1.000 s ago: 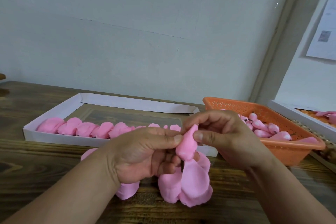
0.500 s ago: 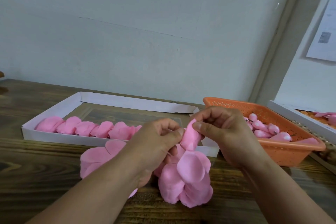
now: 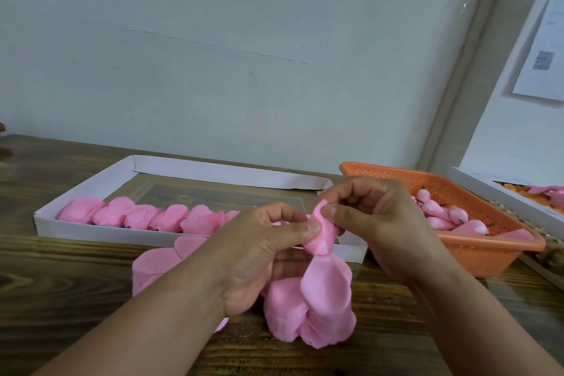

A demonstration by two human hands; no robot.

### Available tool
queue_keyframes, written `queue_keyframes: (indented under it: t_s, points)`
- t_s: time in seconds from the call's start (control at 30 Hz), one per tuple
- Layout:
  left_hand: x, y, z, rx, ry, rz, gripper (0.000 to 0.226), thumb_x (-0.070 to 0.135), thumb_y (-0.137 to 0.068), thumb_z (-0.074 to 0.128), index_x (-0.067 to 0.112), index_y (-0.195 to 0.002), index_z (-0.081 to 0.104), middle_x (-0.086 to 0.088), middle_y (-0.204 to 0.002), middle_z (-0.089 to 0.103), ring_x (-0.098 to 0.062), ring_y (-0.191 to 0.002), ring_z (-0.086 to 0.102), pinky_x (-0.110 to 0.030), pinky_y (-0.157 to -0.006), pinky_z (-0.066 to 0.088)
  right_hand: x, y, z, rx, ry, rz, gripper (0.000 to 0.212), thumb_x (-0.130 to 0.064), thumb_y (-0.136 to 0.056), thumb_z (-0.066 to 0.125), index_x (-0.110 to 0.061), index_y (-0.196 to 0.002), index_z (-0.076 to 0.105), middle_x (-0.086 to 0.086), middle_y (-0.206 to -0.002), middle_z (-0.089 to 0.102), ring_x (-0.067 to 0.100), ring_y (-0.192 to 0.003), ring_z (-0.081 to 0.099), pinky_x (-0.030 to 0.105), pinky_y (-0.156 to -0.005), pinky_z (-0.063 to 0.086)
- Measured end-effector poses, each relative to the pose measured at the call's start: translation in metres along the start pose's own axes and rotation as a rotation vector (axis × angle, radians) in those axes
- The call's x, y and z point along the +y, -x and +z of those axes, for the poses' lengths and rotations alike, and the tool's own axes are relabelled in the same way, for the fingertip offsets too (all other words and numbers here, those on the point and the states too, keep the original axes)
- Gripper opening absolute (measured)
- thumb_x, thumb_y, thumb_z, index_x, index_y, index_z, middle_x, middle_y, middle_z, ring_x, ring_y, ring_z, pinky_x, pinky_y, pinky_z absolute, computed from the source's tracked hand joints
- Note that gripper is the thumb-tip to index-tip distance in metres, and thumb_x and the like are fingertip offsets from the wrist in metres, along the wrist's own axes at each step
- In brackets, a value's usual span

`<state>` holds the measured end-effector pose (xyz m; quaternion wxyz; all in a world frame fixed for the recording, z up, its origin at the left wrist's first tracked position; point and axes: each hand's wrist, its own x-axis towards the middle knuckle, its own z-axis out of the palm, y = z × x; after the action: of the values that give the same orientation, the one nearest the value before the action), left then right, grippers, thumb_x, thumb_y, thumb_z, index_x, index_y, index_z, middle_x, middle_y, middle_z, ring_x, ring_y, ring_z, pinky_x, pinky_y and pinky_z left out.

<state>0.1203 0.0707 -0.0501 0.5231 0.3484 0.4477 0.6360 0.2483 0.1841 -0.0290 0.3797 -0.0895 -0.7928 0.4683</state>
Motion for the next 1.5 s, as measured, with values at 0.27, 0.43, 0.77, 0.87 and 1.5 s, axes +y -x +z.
queue_keyframes:
  t_s: [0.27,0.43,0.77,0.87,1.5]
  points:
    - [0.010,-0.005,-0.006,0.037,0.331,-0.001,0.023,0.011,-0.061,0.068,0.002,-0.082,0.068,-0.011,-0.074,0.065,-0.016,-0.065,0.064,-0.026,-0.059,0.058,-0.007,0.001,-0.017,-0.158,0.013,-0.124,0.056,-0.002,-0.063,0.063,-0.029,-0.112,0.065,-0.006,-0.134,0.054,0.012,-0.121,0.051,0.034,-0.090,0.045]
    - [0.010,-0.009,-0.003,0.086,0.479,-0.025,0.049,0.009,-0.053,0.069,-0.002,-0.100,0.065,-0.022,-0.116,0.059,-0.028,-0.108,0.053,-0.041,-0.104,0.041,-0.012,0.007,-0.001,-0.132,0.504,-0.272,0.052,-0.023,-0.068,0.076,-0.031,-0.116,0.058,-0.013,-0.139,0.043,0.002,-0.133,0.036,0.040,-0.109,0.030]
    - [0.009,-0.009,-0.005,0.077,0.500,0.007,0.041,0.006,-0.058,0.069,-0.002,-0.098,0.073,-0.017,-0.095,0.071,-0.020,-0.076,0.069,-0.033,-0.071,0.058,-0.012,0.010,0.018,0.077,0.523,-0.428,0.033,-0.025,-0.071,0.074,-0.024,-0.100,0.058,-0.014,-0.098,0.062,0.001,-0.092,0.058,0.020,-0.082,0.048]
    - [0.009,-0.008,-0.004,0.108,0.492,0.012,0.040,0.004,-0.057,0.067,-0.005,-0.096,0.067,-0.019,-0.085,0.072,-0.021,-0.066,0.071,-0.033,-0.057,0.060,-0.010,0.009,0.020,0.063,0.602,-0.512,0.026,-0.021,-0.072,0.075,-0.008,-0.092,0.066,-0.002,-0.095,0.066,0.007,-0.093,0.060,0.023,-0.083,0.048]
    - [0.002,-0.007,-0.004,0.143,0.173,0.106,0.046,0.004,-0.070,0.068,-0.010,-0.112,0.058,-0.026,-0.096,0.070,-0.028,-0.080,0.072,-0.030,-0.072,0.060,-0.011,0.006,0.012,0.007,0.432,-0.245,0.010,-0.015,-0.078,0.068,-0.008,-0.078,0.074,0.003,-0.084,0.070,0.013,-0.086,0.062,0.028,-0.087,0.045]
